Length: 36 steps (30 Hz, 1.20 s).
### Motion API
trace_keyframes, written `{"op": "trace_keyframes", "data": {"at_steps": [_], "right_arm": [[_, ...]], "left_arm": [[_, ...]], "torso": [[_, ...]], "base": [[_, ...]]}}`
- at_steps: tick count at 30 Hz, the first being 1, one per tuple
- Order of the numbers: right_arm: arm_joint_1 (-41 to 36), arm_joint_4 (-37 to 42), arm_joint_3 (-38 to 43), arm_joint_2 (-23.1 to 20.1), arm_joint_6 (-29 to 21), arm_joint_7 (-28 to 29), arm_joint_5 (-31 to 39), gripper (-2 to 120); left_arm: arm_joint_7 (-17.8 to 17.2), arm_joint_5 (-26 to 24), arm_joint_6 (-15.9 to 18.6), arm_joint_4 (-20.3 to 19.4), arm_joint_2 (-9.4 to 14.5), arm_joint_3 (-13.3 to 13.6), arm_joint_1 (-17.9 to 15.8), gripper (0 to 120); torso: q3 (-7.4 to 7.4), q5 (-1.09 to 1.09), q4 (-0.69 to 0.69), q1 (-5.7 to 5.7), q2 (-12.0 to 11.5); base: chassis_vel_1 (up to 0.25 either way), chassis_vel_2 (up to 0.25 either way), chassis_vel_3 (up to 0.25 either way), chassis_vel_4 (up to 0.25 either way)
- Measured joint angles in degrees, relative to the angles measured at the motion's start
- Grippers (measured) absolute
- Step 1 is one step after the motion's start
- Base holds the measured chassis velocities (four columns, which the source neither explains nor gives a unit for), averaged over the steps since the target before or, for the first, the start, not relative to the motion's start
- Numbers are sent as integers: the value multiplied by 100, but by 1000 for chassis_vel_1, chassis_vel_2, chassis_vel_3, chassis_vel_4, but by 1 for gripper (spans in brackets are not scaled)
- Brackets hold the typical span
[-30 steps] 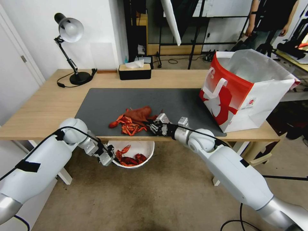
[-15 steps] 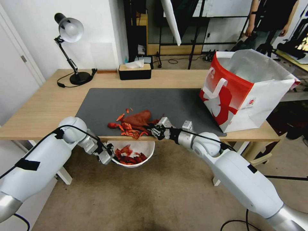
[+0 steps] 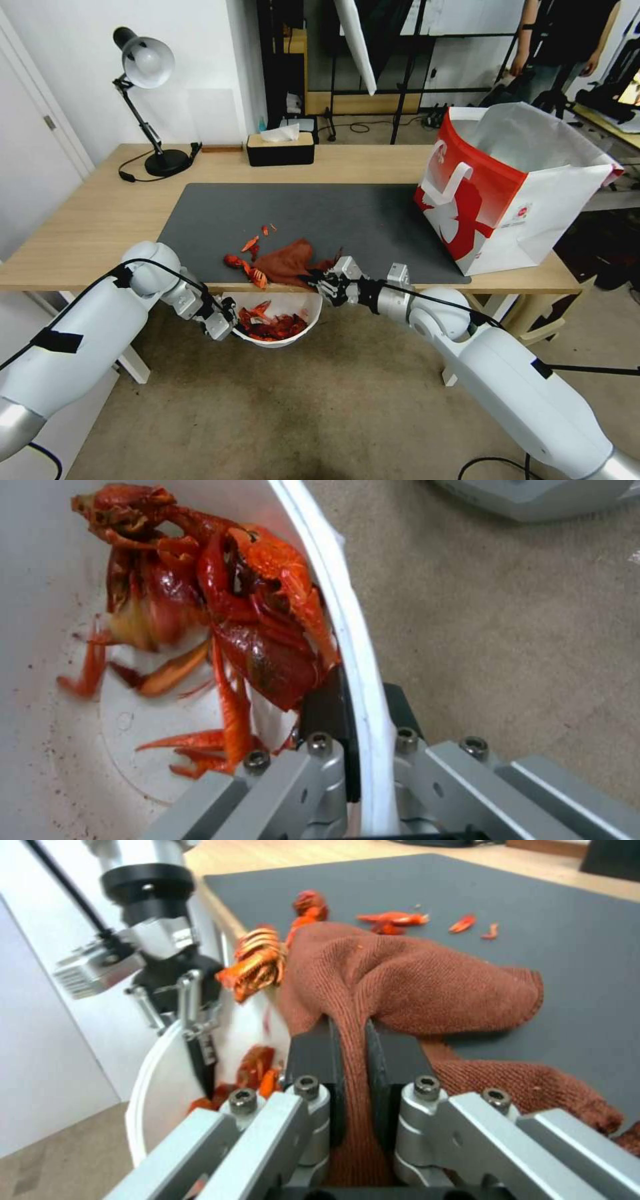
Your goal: Sweep shrimp from table into container with towel, then put container into takeout bag.
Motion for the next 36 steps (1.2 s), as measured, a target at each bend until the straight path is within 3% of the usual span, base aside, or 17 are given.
{"op": "trace_keyframes", "data": {"at_steps": [19,36], "right_arm": [[-989,824,399,-102,35,-248,-253,6],[-1013,1154,876,-51,91,-141,222,6]], "left_arm": [[-11,-5,-14,-44,34,-30,65,0],[-24,-15,-18,-100,64,-134,203,0]], "torso": [[1,0,0,0,0],[1,0,0,1,0]], "base": [[0,0,0,0],[0,0,0,0]]}}
